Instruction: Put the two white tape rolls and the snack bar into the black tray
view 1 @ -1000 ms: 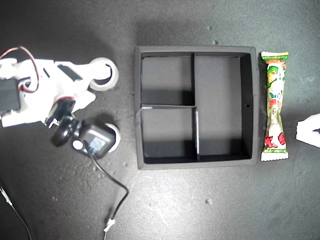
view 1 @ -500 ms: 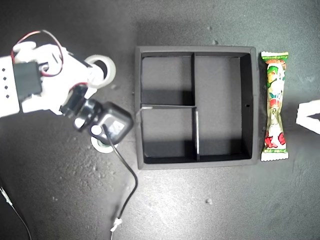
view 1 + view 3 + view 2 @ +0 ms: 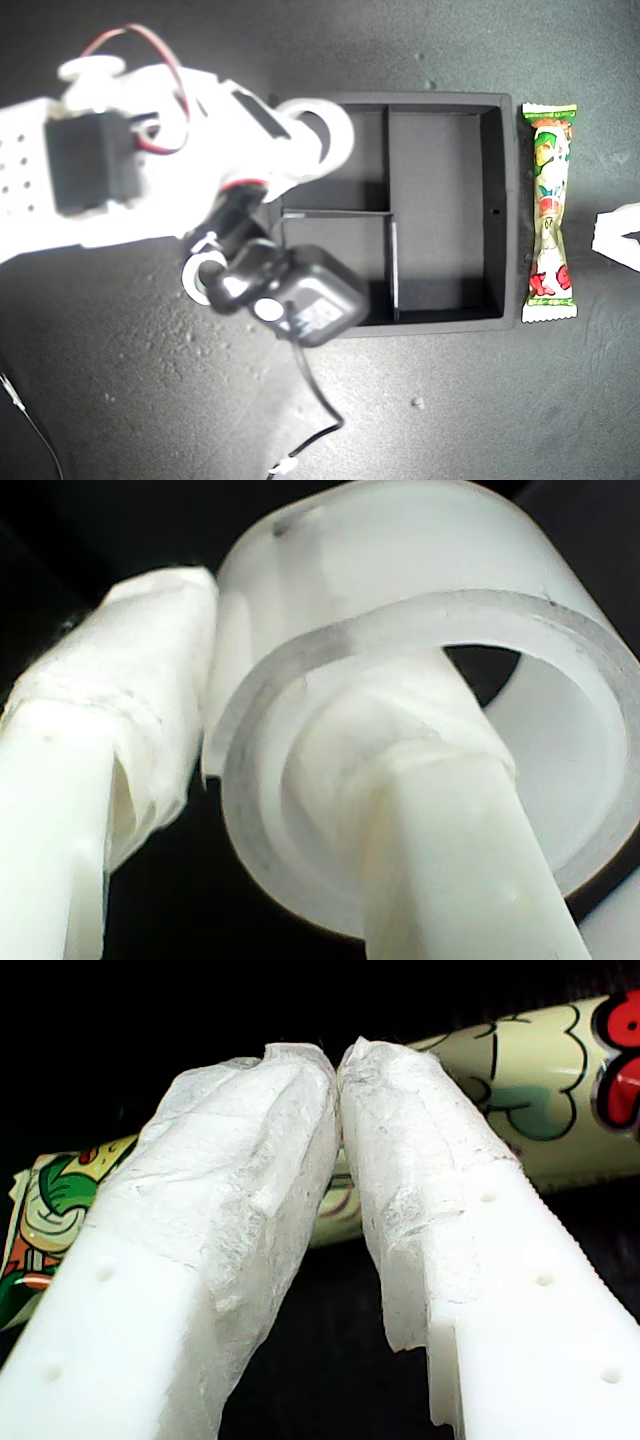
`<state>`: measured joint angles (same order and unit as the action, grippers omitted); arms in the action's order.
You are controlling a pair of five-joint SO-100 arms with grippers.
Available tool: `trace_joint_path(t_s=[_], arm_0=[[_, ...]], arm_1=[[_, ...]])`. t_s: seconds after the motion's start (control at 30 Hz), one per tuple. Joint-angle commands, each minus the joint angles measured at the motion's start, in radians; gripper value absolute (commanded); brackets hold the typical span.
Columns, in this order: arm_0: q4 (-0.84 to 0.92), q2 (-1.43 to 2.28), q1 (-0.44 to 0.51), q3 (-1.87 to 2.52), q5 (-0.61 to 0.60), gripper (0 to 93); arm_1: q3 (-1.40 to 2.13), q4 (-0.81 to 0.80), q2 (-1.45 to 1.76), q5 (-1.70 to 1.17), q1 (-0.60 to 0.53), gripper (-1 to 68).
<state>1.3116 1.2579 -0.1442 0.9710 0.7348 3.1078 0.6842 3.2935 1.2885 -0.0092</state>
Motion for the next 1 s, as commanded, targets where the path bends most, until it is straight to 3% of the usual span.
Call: trace_joint_path(t_s=[0.0,0.27,0.37,0.63,0.97], arm_0=[[0.055,-0.1,0.015,-0.199,-0.002,0.2],[0.337,-0.368,0.026,-0.632,0.032,0.1],[0.532,-0.663,0.026,-1.181,0.046,0.1],[0.525,-0.664,0.037,-1.088,0.087,15.8],[0.525,-0.607,0.048,-1.037,0.121,14.9]], arm_1=[[-0.011,0.009,0.011,-0.002,-0.021,-0.2],[-0.043,0.034,0.011,-0.008,-0.035,-0.2],[-0.044,0.034,0.011,-0.008,-0.038,-0.2],[-0.063,0.055,0.011,-0.006,-0.057,-0.2],[-0.14,0.129,0.011,-0.121,-0.025,-0.2]])
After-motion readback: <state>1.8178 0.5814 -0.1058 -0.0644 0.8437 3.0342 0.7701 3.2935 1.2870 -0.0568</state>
